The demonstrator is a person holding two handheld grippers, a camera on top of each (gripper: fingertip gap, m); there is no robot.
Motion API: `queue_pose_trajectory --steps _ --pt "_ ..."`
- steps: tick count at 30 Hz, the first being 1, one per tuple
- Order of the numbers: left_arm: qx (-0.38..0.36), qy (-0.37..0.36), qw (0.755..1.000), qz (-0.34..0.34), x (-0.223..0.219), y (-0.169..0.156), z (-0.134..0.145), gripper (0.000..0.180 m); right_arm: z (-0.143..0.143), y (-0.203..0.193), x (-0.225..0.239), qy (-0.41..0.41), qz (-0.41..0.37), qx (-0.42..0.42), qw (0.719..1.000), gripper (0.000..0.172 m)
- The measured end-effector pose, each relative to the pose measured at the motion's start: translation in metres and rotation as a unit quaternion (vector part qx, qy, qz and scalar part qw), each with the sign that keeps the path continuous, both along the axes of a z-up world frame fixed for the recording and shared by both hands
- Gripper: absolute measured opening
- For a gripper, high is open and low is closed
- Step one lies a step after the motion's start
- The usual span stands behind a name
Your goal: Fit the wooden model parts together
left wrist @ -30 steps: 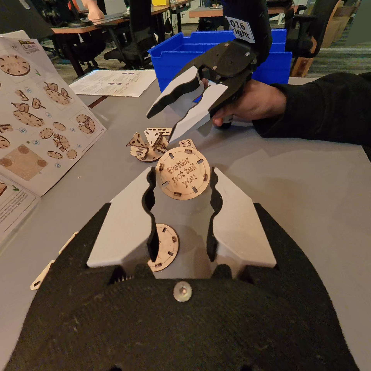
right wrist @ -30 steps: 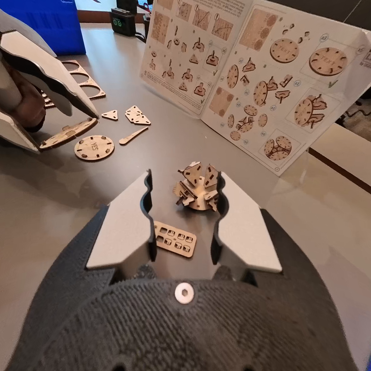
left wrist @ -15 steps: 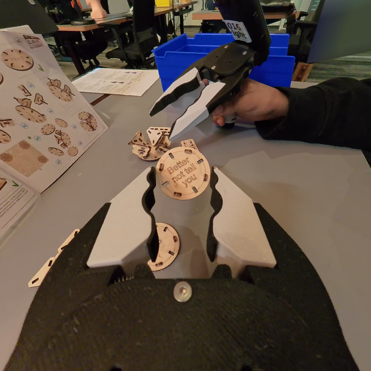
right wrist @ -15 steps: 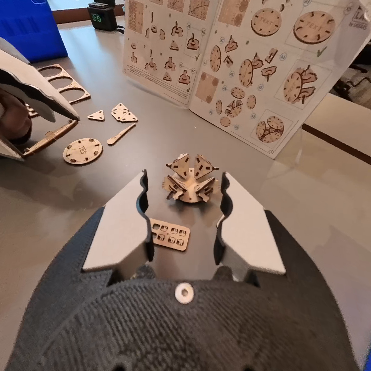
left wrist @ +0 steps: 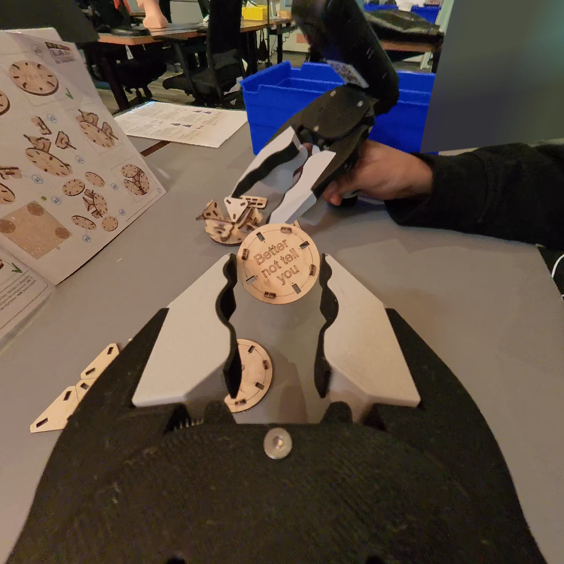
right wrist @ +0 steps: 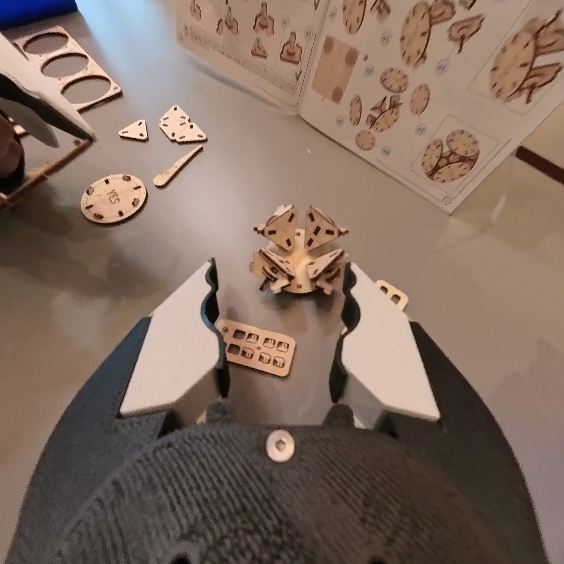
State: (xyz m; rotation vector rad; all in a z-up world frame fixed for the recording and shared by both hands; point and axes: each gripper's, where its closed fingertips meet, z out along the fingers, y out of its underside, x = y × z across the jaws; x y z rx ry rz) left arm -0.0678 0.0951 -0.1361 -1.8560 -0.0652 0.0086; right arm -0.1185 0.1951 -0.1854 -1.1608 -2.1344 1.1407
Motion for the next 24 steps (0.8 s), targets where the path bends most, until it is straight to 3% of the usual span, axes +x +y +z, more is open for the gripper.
queue_pose_trajectory --steps 5,11,24 --pt "0.021 -0.027 0.999 0.013 -0.008 -0.004 0.005 0.051 -0.015 0.002 -0.002 -0.044 -0.009 0.019 0.999 0.083" --pt "0.027 -0.036 0.999 0.015 -0.010 -0.004 0.006 0.051 -0.021 0.000 -0.001 -0.059 -0.002 0.031 0.998 0.059" --pt "0.054 -0.070 0.996 0.018 -0.014 -0.007 0.013 0.051 -0.022 -0.009 0.008 -0.060 0.030 0.029 0.997 0.058"
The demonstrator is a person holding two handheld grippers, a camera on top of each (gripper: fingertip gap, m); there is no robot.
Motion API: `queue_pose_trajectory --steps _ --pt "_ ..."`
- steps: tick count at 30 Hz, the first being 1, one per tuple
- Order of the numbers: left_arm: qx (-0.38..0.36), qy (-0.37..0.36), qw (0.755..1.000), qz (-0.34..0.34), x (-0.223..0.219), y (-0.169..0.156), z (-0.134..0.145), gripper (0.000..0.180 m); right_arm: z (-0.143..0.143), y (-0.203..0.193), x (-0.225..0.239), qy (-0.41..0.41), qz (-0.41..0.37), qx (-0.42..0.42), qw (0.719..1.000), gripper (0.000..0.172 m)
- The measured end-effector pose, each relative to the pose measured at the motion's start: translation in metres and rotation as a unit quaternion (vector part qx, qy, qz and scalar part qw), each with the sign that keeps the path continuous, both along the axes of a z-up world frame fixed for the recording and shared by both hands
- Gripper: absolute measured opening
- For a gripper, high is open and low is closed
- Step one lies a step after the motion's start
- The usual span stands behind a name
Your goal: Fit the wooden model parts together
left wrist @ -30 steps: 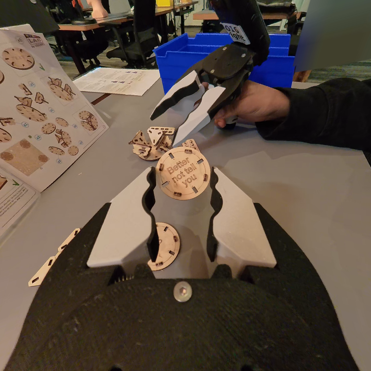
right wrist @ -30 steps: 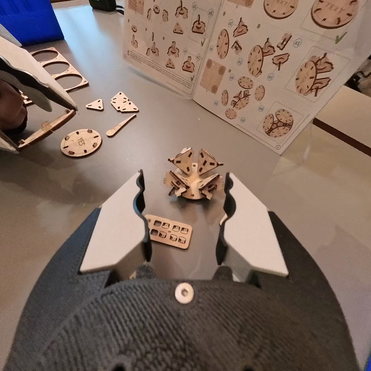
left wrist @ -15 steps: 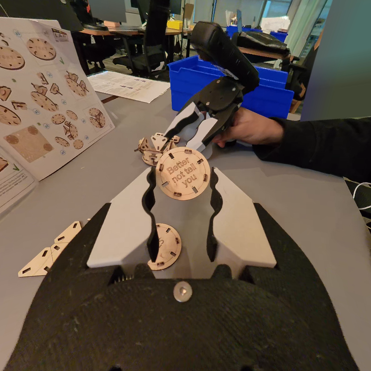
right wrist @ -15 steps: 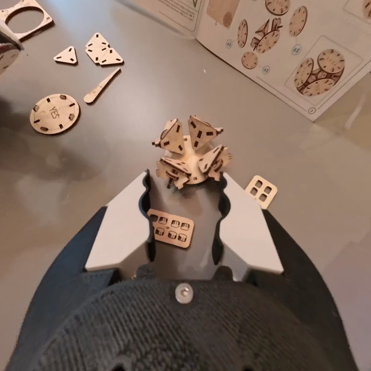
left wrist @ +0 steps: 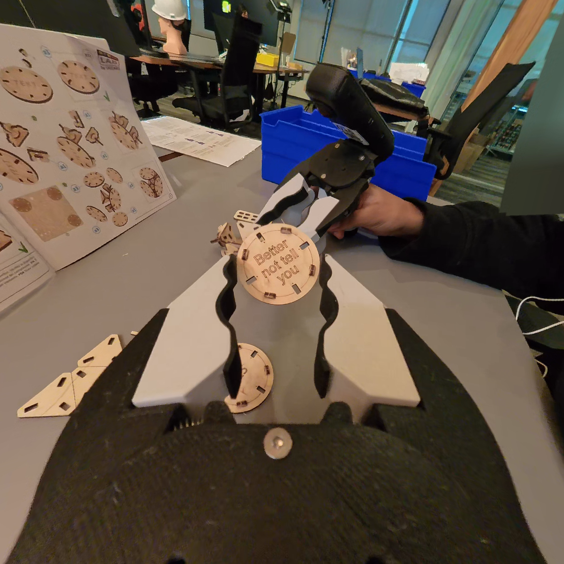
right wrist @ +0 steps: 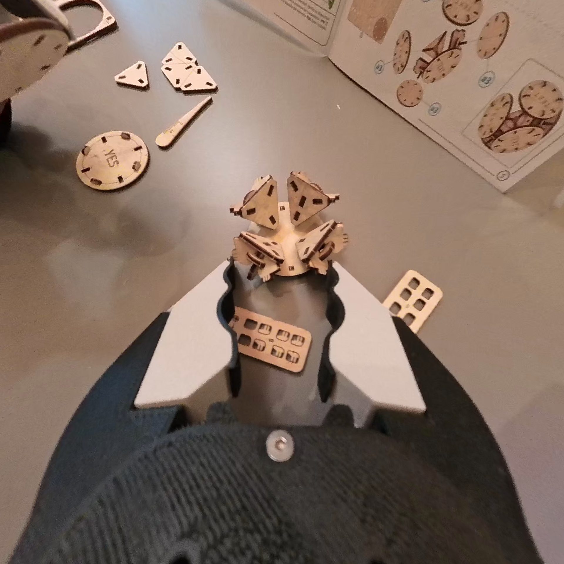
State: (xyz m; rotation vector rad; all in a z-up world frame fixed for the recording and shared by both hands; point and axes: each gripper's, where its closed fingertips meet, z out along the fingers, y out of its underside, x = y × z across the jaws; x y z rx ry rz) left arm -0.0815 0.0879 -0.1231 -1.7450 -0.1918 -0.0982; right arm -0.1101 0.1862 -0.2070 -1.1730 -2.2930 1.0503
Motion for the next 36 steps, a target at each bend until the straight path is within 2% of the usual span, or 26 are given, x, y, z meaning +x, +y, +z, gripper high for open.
queue_pose_trajectory --steps 5,12,20,29,36 --pt "0.008 -0.010 1.000 -0.003 0.000 0.000 0.002 0.051 0.001 -0.015 0.010 -0.008 0.030 -0.014 0.999 0.059" --pt "0.011 -0.012 1.000 -0.007 0.001 0.000 0.002 0.051 0.002 -0.050 0.039 -0.022 0.140 -0.026 0.990 0.058" --pt "0.011 -0.013 1.000 -0.009 0.002 0.000 0.002 0.051 0.001 -0.067 0.067 -0.018 0.240 -0.009 0.971 0.059" --pt "0.013 -0.013 1.000 -0.001 -0.001 -0.002 0.004 0.051 0.007 -0.062 0.061 -0.017 0.224 -0.029 0.974 0.072" --pt "-0.036 0.068 0.997 0.003 0.007 0.003 -0.003 0.051 0.048 -0.056 0.046 0.071 0.188 -0.089 0.976 0.070"
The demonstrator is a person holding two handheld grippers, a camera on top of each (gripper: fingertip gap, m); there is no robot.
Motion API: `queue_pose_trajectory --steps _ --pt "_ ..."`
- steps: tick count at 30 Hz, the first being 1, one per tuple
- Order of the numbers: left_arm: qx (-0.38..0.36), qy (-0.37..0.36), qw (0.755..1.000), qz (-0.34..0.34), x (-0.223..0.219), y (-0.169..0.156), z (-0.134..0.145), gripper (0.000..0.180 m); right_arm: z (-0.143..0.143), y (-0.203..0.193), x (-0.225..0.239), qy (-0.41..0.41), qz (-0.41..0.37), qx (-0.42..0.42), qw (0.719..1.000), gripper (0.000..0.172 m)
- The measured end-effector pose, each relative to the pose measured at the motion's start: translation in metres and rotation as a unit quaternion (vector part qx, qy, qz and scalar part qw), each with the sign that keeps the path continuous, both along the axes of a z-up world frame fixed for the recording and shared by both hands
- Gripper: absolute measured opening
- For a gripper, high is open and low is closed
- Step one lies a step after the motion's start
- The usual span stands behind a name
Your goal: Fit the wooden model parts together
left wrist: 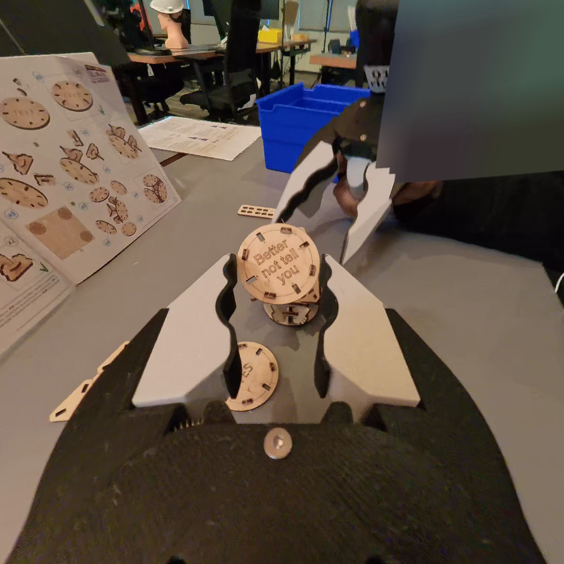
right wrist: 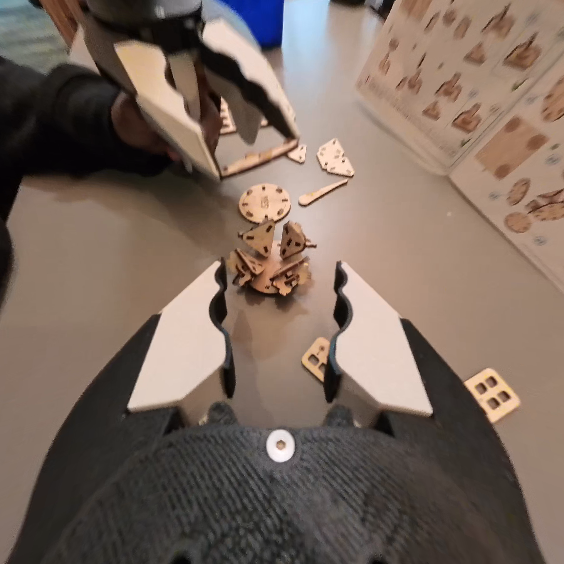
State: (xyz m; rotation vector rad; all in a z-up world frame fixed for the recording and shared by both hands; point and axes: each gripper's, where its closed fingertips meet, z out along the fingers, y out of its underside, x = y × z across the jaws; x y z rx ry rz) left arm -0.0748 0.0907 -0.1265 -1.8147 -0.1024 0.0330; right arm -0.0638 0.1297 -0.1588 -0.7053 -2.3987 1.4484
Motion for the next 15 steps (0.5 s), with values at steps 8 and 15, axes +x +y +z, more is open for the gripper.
queue_pose_trajectory --steps 8,15 --pt "-0.011 0.009 1.000 -0.010 0.005 0.003 -0.004 0.051 0.023 0.000 -0.002 0.017 -0.006 -0.073 0.997 0.067" --pt "0.002 -0.011 1.000 -0.007 0.003 0.001 -0.001 0.051 0.018 -0.005 -0.002 0.035 -0.007 -0.050 0.998 0.067"
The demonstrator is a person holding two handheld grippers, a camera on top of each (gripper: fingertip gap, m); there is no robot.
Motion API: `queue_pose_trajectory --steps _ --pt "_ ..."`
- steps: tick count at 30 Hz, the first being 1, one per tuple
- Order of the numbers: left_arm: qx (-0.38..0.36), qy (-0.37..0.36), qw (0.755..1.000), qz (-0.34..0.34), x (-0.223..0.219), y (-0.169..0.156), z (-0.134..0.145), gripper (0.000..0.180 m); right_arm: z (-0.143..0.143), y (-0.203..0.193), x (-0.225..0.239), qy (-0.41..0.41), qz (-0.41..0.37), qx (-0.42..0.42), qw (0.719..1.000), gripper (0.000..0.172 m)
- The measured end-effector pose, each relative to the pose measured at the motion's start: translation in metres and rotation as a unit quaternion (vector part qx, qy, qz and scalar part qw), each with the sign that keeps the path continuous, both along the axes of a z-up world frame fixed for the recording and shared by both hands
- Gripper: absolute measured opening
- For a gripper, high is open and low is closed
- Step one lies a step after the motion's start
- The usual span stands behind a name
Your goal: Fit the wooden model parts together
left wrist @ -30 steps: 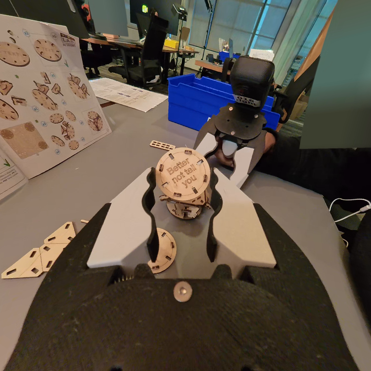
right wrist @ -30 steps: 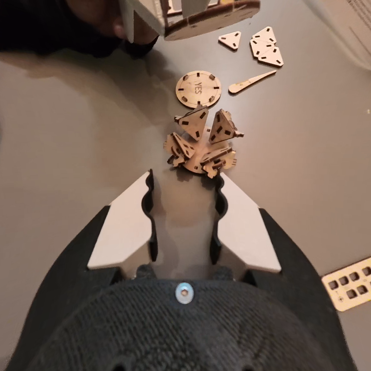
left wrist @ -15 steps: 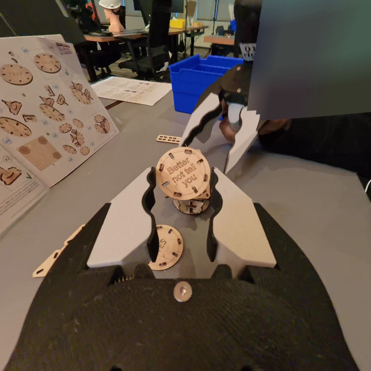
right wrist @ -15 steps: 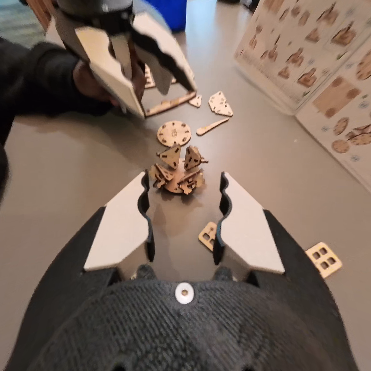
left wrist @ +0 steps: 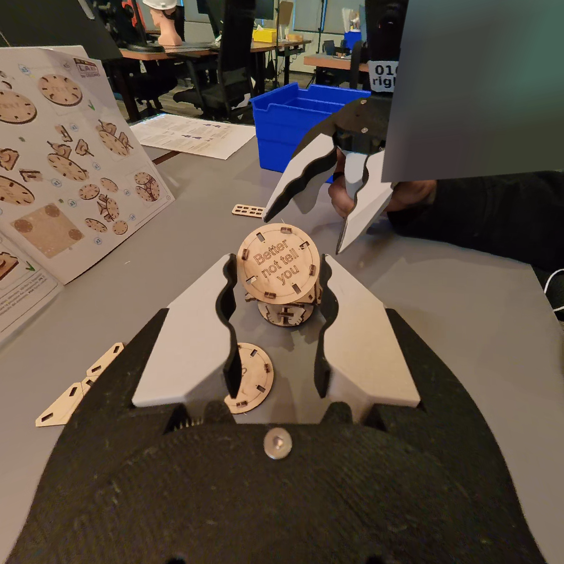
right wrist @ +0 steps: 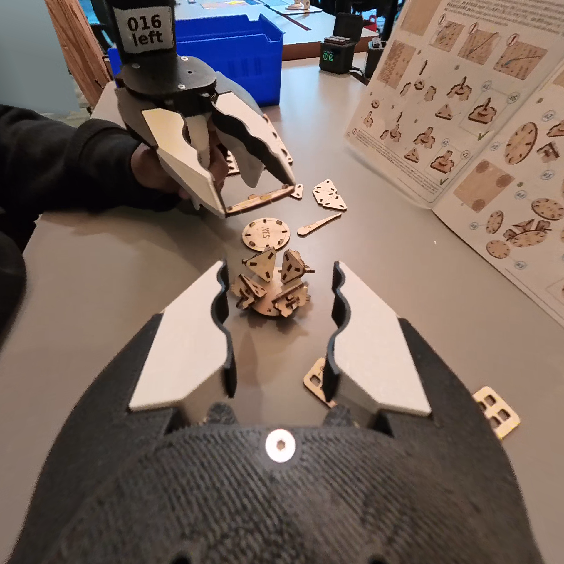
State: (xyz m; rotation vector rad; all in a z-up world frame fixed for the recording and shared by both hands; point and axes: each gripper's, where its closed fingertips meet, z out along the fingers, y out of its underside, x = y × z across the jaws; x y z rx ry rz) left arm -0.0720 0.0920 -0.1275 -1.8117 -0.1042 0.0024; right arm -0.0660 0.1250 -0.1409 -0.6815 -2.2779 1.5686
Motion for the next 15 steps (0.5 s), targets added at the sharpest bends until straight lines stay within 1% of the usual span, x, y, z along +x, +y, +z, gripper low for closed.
queue_pose_trajectory --steps 3,5,7,9,11,13,15 --pt "-0.002 0.002 1.000 0.000 0.001 0.000 -0.001 0.051 0.001 -0.001 -0.001 0.024 -0.006 0.015 1.000 0.067" --pt "-0.002 0.003 1.000 -0.002 0.001 0.001 -0.001 0.051 0.006 -0.003 0.001 0.064 -0.004 0.034 0.997 0.066" --pt "0.001 0.004 1.000 -0.007 0.003 0.001 0.000 0.051 0.021 -0.005 0.004 0.151 -0.013 0.053 0.987 0.066" --pt "0.008 0.007 1.000 -0.019 0.008 0.002 0.003 0.051 0.035 -0.005 0.010 0.238 -0.023 0.072 0.968 0.061" --pt "0.012 0.014 0.999 -0.032 0.013 0.003 0.004 0.052 0.043 -0.007 0.016 0.299 -0.025 0.076 0.951 0.059" --pt "0.013 0.025 0.999 -0.045 0.019 0.004 0.004 0.051 0.046 -0.008 0.020 0.326 -0.023 0.069 0.943 0.051" --pt "0.013 0.040 0.997 -0.058 0.025 0.005 0.005 0.051 0.044 -0.013 0.025 0.317 -0.006 0.054 0.947 0.052"
